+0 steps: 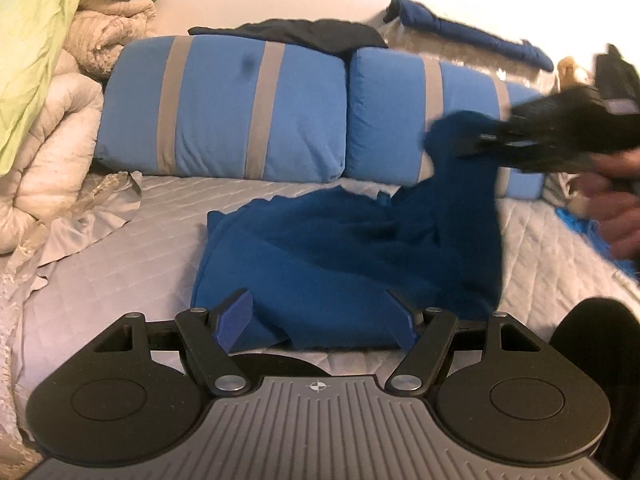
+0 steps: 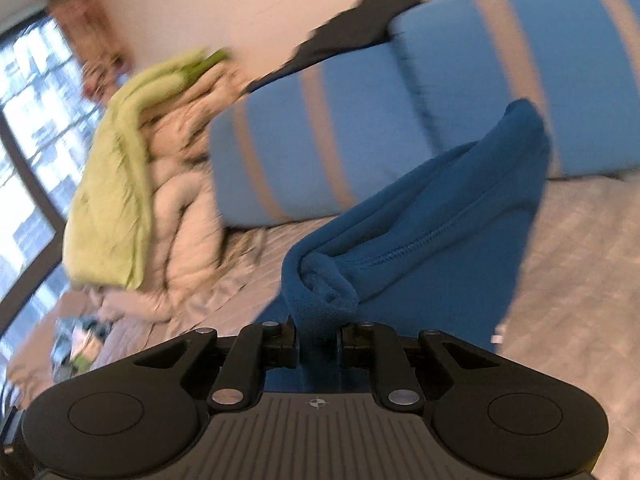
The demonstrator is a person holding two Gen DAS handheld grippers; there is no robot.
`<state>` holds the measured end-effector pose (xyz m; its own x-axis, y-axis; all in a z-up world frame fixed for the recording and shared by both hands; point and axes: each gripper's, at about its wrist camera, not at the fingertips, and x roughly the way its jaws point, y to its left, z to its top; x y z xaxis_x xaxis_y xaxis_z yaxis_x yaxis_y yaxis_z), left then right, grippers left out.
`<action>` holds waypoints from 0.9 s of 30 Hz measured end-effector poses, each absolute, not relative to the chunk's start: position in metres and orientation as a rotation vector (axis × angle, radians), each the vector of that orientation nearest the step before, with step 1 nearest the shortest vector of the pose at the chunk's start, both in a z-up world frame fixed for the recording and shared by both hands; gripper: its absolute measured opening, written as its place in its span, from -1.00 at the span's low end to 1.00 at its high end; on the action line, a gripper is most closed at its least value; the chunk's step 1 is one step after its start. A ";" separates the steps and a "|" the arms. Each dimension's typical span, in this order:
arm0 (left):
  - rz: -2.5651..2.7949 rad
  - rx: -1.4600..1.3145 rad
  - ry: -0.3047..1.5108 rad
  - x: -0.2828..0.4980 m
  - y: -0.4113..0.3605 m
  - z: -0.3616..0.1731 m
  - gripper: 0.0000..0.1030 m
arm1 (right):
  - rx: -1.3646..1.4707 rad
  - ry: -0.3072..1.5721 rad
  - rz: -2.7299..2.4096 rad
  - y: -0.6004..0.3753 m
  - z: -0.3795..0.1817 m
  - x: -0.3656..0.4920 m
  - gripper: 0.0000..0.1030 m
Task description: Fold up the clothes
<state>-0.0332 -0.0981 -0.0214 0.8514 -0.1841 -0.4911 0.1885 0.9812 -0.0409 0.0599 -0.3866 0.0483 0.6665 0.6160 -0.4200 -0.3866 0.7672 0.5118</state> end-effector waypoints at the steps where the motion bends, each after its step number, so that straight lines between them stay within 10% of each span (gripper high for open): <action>1: -0.208 -0.006 0.512 -0.034 -0.095 -0.020 0.38 | 0.374 0.616 0.611 -0.367 0.053 0.066 -0.67; 17: -0.278 0.066 0.541 -0.075 -0.026 -0.002 0.59 | -0.080 0.801 0.805 -0.147 -0.014 0.084 -0.65; 21: -0.336 0.024 0.569 -0.067 -0.012 -0.004 0.59 | -0.095 0.795 0.889 -0.145 -0.001 0.079 -0.30; 27: -0.411 -0.045 0.572 -0.053 0.003 -0.001 0.60 | 0.005 0.689 0.885 -0.188 0.023 0.067 0.84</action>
<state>-0.0532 0.0026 -0.0007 0.7623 -0.3900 -0.5165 0.3655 0.9180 -0.1537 0.0669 -0.1879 0.0227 0.4342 0.7121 -0.5516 -0.7093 0.6478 0.2779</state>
